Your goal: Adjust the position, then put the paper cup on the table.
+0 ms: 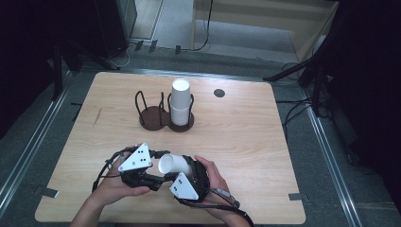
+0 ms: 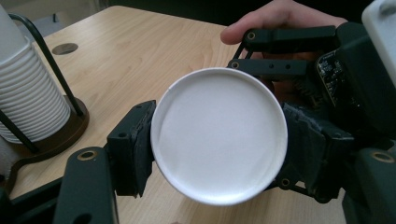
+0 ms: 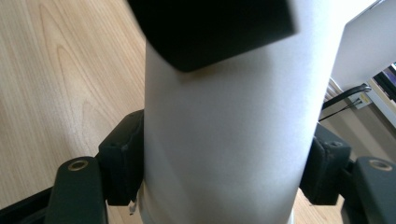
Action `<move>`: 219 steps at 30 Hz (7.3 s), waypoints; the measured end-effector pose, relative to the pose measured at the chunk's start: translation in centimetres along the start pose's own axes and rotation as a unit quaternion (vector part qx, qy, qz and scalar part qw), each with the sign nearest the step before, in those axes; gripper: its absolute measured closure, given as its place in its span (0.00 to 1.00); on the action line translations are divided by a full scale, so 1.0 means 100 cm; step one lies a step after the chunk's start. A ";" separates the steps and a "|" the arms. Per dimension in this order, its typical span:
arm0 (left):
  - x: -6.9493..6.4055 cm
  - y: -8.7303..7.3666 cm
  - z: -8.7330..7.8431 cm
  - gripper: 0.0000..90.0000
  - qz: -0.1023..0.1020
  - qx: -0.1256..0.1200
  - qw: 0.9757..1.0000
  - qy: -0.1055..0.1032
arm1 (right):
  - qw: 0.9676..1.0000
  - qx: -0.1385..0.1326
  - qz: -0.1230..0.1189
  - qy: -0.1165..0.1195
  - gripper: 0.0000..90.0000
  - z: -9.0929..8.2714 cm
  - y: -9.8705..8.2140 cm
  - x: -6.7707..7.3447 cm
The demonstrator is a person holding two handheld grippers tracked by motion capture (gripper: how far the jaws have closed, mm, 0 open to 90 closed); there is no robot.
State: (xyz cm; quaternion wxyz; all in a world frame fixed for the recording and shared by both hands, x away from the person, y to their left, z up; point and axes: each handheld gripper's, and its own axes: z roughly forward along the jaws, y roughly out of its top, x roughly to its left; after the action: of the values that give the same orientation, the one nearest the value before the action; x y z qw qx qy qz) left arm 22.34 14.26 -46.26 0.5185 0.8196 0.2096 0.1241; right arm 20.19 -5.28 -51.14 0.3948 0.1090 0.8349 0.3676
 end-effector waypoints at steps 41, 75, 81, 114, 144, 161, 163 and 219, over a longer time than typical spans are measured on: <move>0.036 -0.025 -0.012 0.38 -0.067 -0.199 0.966 0.148 | 0.966 -0.060 0.249 -0.041 0.11 -0.010 -0.005 -0.037; 0.024 -0.028 0.003 0.39 -0.060 -0.279 0.946 0.151 | 0.704 -0.151 0.693 0.039 0.02 -0.001 0.020 -0.049; 0.019 -0.029 0.009 0.39 -0.053 -0.280 0.947 0.151 | 0.615 -0.154 0.772 0.056 0.02 0.002 0.020 -0.051; 0.010 -0.026 0.015 0.39 -0.050 -0.290 0.945 0.140 | 0.396 -0.170 0.892 0.138 0.09 0.037 0.009 -0.056; 0.023 -0.026 -0.010 0.01 -0.143 -0.227 0.950 0.161 | 0.505 -0.241 0.825 0.081 0.30 0.024 0.000 -0.070; 0.052 -0.041 -0.045 0.00 -0.191 -0.127 0.950 0.209 | 0.666 -0.261 0.699 0.008 0.30 -0.001 0.005 -0.087; 0.055 -0.042 -0.048 0.00 -0.191 -0.118 0.951 0.213 | 0.679 -0.263 0.686 0.000 0.30 -0.004 0.007 -0.089; 0.101 -0.130 -0.074 0.00 -0.215 -0.026 0.907 0.361 | 0.887 -0.183 0.386 -0.175 0.30 0.014 -0.006 -0.115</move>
State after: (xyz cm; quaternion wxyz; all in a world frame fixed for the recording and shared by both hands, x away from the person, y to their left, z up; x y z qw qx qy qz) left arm 25.35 29.85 -54.96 0.4429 0.6398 0.5503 0.3028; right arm 28.94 -10.34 -45.51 0.3740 0.4112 0.5623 0.6122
